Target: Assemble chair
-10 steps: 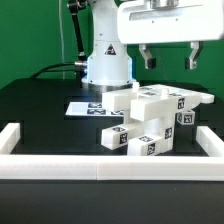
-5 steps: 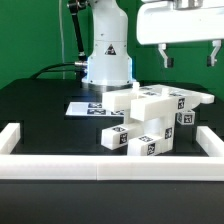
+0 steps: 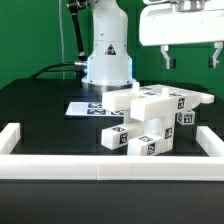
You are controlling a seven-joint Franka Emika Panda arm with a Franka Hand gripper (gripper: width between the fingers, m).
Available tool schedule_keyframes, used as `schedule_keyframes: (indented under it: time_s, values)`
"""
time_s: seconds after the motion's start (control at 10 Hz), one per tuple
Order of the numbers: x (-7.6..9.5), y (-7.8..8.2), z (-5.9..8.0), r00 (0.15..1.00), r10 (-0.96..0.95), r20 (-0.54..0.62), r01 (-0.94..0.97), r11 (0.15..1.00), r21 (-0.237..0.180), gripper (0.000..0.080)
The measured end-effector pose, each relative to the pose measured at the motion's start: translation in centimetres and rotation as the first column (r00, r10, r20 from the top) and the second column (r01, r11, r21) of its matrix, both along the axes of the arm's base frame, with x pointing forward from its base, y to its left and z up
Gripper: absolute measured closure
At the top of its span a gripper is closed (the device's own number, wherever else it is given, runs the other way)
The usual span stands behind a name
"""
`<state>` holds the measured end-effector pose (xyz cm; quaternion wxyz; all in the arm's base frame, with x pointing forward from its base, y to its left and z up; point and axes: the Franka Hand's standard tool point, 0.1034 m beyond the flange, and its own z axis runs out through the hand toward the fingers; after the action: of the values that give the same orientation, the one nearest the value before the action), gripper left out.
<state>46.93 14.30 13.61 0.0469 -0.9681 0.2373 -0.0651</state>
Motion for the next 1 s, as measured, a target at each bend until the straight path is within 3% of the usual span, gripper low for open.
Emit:
schedule_keyframes:
  time_s: [0.3,0.7,1.0]
  values:
    - [-2.2,1.1,-1.1,0.998,0.056,0.013,-0.056,0.998,0.004,0.0150]
    - [-2.4,0.7,-1.3,0.996,0.083,-0.036,-0.083,0.996,0.013,0.0150]
    - [-3.1,1.5,-1.6,0.991,0.129,-0.043,-0.128,0.992,0.012,0.0150]
